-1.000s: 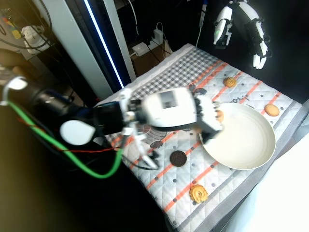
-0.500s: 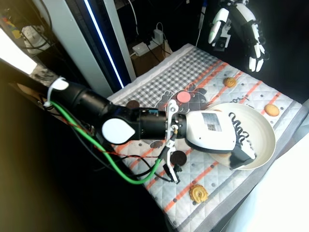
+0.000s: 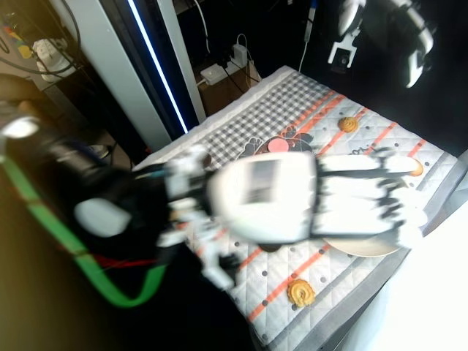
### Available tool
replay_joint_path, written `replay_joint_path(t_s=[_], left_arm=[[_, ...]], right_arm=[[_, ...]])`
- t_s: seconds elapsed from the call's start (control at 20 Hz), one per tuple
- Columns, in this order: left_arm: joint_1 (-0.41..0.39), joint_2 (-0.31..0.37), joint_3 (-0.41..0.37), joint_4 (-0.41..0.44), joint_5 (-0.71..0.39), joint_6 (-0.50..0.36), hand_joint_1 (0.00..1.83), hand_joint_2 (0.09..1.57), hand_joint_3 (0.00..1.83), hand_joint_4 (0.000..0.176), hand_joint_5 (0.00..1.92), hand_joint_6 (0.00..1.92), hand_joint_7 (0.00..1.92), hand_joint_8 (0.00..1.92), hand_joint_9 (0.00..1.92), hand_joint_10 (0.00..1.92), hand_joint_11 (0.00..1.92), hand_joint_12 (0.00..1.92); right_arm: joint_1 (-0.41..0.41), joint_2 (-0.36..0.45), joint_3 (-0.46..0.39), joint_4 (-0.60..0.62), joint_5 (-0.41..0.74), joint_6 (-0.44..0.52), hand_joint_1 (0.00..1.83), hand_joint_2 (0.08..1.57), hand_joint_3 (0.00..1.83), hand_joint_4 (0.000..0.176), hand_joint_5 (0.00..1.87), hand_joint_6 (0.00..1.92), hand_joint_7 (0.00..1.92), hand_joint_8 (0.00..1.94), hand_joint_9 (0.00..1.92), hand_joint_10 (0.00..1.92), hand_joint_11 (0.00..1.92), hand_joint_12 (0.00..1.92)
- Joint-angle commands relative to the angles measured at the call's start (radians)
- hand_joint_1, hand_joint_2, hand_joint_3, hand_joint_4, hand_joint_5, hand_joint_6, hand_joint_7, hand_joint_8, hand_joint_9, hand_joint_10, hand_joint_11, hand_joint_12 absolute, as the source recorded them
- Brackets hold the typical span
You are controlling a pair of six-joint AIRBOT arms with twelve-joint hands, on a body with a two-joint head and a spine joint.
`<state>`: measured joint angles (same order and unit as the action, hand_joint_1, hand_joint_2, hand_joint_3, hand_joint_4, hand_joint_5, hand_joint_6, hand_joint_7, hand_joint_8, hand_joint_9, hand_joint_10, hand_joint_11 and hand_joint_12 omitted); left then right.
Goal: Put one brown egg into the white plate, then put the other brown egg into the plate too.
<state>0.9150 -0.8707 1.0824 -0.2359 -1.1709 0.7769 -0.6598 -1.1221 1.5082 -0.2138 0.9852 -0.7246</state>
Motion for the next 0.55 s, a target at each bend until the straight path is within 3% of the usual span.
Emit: replay_joint_path(t_s=[0.0,0.05,0.1,0.15,0.2,0.25,0.3,0.35,0.4,0.45,0.5], left_arm=[[-0.005,0.0,0.0,0.014,-0.2,-0.043,0.68,1.0,0.0,0.109,0.22,0.0,0.42,0.0,0.3,0.02,0.0,0.56],[-0.001,0.001,0.0,0.022,-0.245,-0.078,0.69,1.01,0.0,0.088,0.2,0.0,0.4,0.0,0.28,0.01,0.0,0.42],[0.011,0.001,-0.002,0.026,-0.31,-0.117,0.69,1.02,0.0,0.09,0.21,0.01,0.38,0.0,0.28,0.01,0.0,0.44],[0.02,0.002,-0.004,0.026,-0.346,-0.137,0.66,1.01,0.0,0.092,0.22,0.01,0.32,0.0,0.27,0.0,0.0,0.51],[0.034,0.005,-0.007,0.026,-0.396,-0.167,0.63,1.0,0.0,0.082,0.16,0.0,0.34,0.0,0.27,0.0,0.0,0.56],[0.049,0.006,-0.002,0.027,-0.455,-0.222,0.46,1.08,0.01,0.039,0.24,0.02,0.38,0.01,0.35,0.01,0.0,0.85],[0.05,0.005,0.001,0.028,-0.466,-0.236,0.46,1.08,0.01,0.039,0.24,0.02,0.38,0.01,0.35,0.01,0.0,0.85],[0.049,0.003,0.006,0.039,-0.489,-0.261,0.39,1.18,0.02,0.067,0.24,0.01,0.36,0.0,0.31,0.0,0.0,0.84],[0.045,-0.012,0.019,0.057,-0.496,-0.29,0.36,1.14,0.0,0.06,0.29,0.01,0.39,0.0,0.35,0.01,0.0,0.85],[0.037,-0.021,0.028,0.071,-0.49,-0.31,0.13,1.18,0.01,0.0,0.22,0.0,0.35,0.0,0.33,0.0,0.0,0.75],[0.036,-0.027,0.036,0.081,-0.507,-0.351,0.07,1.15,0.0,0.0,0.27,0.0,0.42,0.0,0.42,0.01,0.0,0.88]], right_arm=[[-0.006,0.016,-0.03,0.062,0.244,0.001,0.57,0.91,0.0,0.14,0.13,0.0,0.23,0.0,0.16,0.0,0.01,0.35],[-0.033,0.038,-0.052,0.086,0.293,0.001,0.6,0.93,0.01,0.147,0.14,0.0,0.23,0.0,0.15,0.0,0.0,0.32],[-0.085,0.064,-0.088,0.129,0.383,0.001,0.6,0.94,0.0,0.124,0.15,0.0,0.28,0.0,0.22,0.01,0.0,0.35],[-0.113,0.073,-0.106,0.154,0.435,0.001,0.6,0.95,0.0,0.112,0.19,0.0,0.35,0.01,0.3,0.0,0.0,0.47],[-0.152,0.086,-0.132,0.18,0.506,0.001,0.62,0.95,0.0,0.112,0.22,0.01,0.37,0.01,0.32,0.0,0.0,0.46],[-0.197,0.109,-0.183,0.199,0.614,0.001,0.5,0.98,0.01,0.044,0.23,0.0,0.39,0.0,0.33,0.0,0.0,0.59],[-0.202,0.113,-0.194,0.2,0.631,0.001,0.5,0.98,0.01,0.044,0.23,0.0,0.39,0.0,0.33,0.0,0.0,0.59],[-0.21,0.122,-0.216,0.2,0.662,0.001,0.52,0.98,0.0,0.011,0.2,0.0,0.35,0.0,0.31,0.0,0.04,0.52],[-0.227,0.133,-0.241,0.199,0.724,0.001,0.53,0.97,0.0,0.01,0.23,0.0,0.4,0.0,0.4,0.01,0.14,0.41],[-0.23,0.135,-0.249,0.199,0.755,0.001,0.35,1.06,0.01,0.01,0.18,0.0,0.38,0.0,0.41,0.0,0.18,0.32],[-0.229,0.135,-0.262,0.193,0.777,0.001,0.33,1.1,0.02,0.014,0.18,0.0,0.36,0.0,0.4,0.0,0.2,0.3]])
